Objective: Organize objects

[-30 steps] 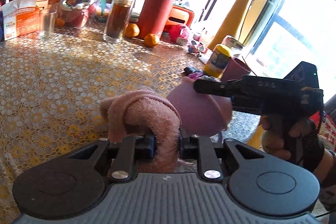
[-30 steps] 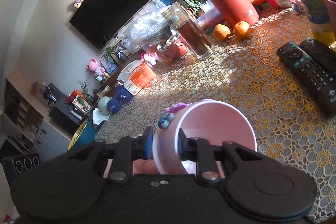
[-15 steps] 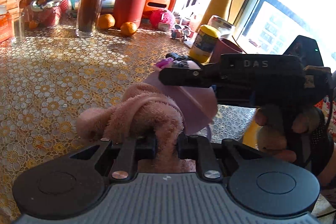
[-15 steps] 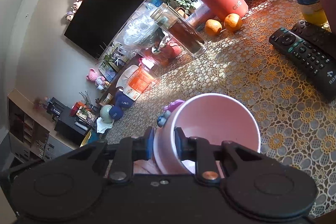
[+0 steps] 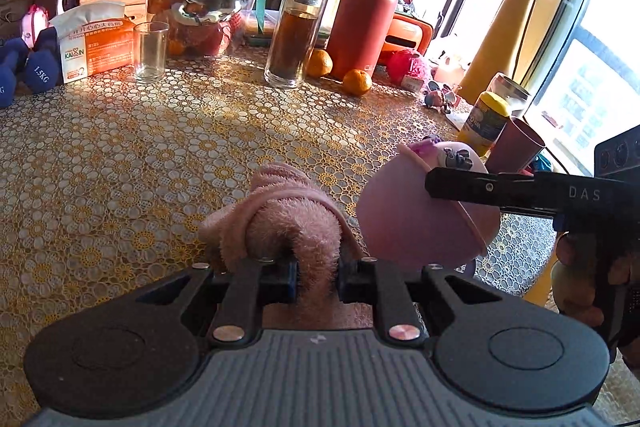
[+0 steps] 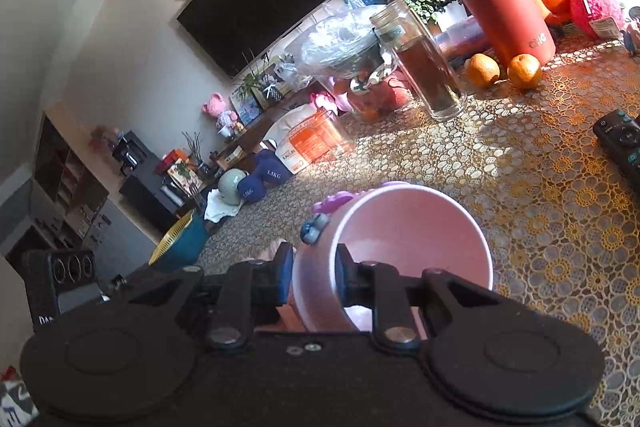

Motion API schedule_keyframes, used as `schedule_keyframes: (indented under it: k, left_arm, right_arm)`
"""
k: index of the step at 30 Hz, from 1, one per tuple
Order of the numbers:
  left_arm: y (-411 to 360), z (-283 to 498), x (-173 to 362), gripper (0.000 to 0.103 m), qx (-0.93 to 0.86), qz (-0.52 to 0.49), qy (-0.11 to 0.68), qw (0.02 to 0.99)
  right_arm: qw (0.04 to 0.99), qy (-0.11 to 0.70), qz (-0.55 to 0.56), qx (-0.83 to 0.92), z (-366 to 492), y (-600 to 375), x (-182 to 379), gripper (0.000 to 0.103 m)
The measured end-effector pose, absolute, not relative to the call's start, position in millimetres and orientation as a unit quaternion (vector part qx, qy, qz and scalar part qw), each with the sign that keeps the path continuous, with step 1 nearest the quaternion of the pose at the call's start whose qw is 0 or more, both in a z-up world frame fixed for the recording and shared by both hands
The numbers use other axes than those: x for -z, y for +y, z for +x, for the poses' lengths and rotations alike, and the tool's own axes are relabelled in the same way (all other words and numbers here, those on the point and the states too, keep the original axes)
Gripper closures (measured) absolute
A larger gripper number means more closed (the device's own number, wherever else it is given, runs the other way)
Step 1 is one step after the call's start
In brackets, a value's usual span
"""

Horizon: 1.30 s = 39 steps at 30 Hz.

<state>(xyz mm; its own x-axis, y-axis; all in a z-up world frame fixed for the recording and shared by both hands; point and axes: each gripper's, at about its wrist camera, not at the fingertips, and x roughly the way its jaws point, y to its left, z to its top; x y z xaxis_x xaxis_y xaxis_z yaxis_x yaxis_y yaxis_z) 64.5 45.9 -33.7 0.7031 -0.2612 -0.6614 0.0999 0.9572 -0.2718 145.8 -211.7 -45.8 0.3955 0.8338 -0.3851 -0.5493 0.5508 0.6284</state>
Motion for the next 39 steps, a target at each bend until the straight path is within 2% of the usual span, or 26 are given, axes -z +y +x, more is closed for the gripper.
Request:
schedule_keyframes:
  k: [3,8,13,17,24,33,39]
  left_arm:
    - [45,58,33,0.086,0.107,-0.113,0.371,0.916]
    - [23,39,28,0.086,0.141,-0.08,0.358,0.919]
    - [-14,20,23,0.086,0.193,-0.036,0.34,0.92]
    - [-15,31,35,0.086,0.178,-0.036,0.353,0.918]
    - [24,41,47,0.086,0.111,-0.066,0.369,0.92]
    - [58,24,34,0.086,0.074,-0.079,0.344,0.933]
    - [77,21,41,0.086,0.062,-0.1,0.344,0.932]
  right_arm:
    - [0.806,0.356,0.202,-0.428,142,-212,48,0.082]
    - [0.767,0.389,0.305,-0.41,148,-225,52,0.082]
    - [0.75,0.4,0.35,-0.393,148,-220,54,0.083]
    - [0.739,0.407,0.366,-0.392,144,-213,55,0.085]
    - [0.763,0.417,0.309,-0.385,142,-206,39,0.086]
    - [0.786,0.486,0.216,-0.316,164,-179,27,0.08]
    - [0.792,0.497,0.156,-0.317,173,-143,21,0.08]
